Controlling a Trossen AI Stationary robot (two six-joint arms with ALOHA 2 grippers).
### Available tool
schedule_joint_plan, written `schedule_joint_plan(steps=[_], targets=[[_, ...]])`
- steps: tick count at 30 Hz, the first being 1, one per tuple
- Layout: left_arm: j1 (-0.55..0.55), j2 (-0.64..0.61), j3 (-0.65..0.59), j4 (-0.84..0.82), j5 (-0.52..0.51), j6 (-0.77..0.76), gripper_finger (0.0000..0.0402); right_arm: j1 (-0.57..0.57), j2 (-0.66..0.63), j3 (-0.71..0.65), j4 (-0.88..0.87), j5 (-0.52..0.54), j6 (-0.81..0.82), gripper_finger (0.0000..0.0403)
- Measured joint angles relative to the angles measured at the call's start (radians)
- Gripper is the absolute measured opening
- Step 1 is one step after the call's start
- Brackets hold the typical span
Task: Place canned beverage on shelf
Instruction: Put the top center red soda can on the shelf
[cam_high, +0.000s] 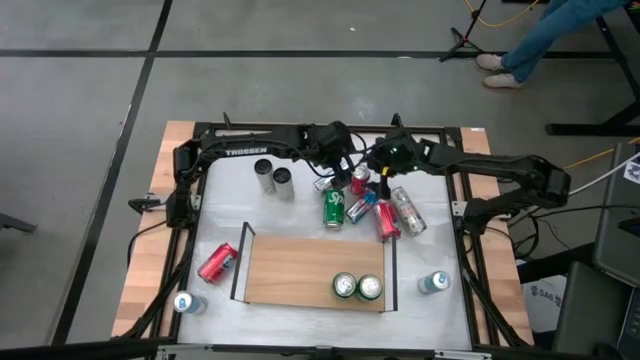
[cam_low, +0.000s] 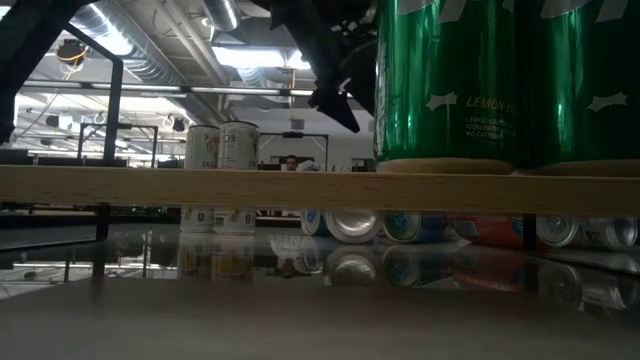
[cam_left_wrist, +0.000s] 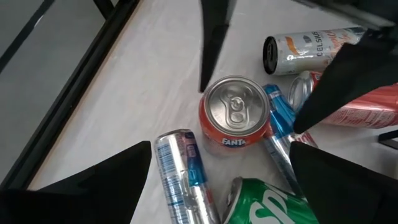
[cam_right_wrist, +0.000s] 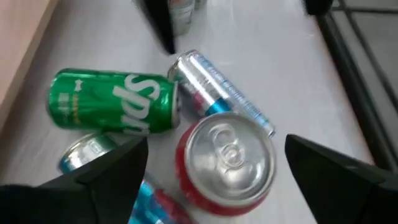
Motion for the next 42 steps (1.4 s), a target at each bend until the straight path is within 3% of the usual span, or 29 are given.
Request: schedule_joint_plan(steps=[13, 28, 38, 42], targets=[[-0.002, -0.001, 0.000, -0.033, 0.000, 0.000, 0.0377, 0.000, 0.083, 0.000, 0.020, 0.017, 0.001, 0.0367], [0.013, -0.078, 0.001, -0.167, -0.027, 0.061, 0.0377, 0.000, 0.086, 0.000, 0.017, 0.021, 0.003, 0.0364], [0.048, -0.157, 0.001, -0.241, -0.058, 0.085, 0.0377, 0.000, 0.086, 0.000, 0.019, 0.023, 0.010, 0.0280], [0.062, -0.176, 0.001, -0.264, -0.074, 0.092, 0.0377, 0.000, 0.086, 0.000, 0.020, 0.035, 0.011, 0.0272]])
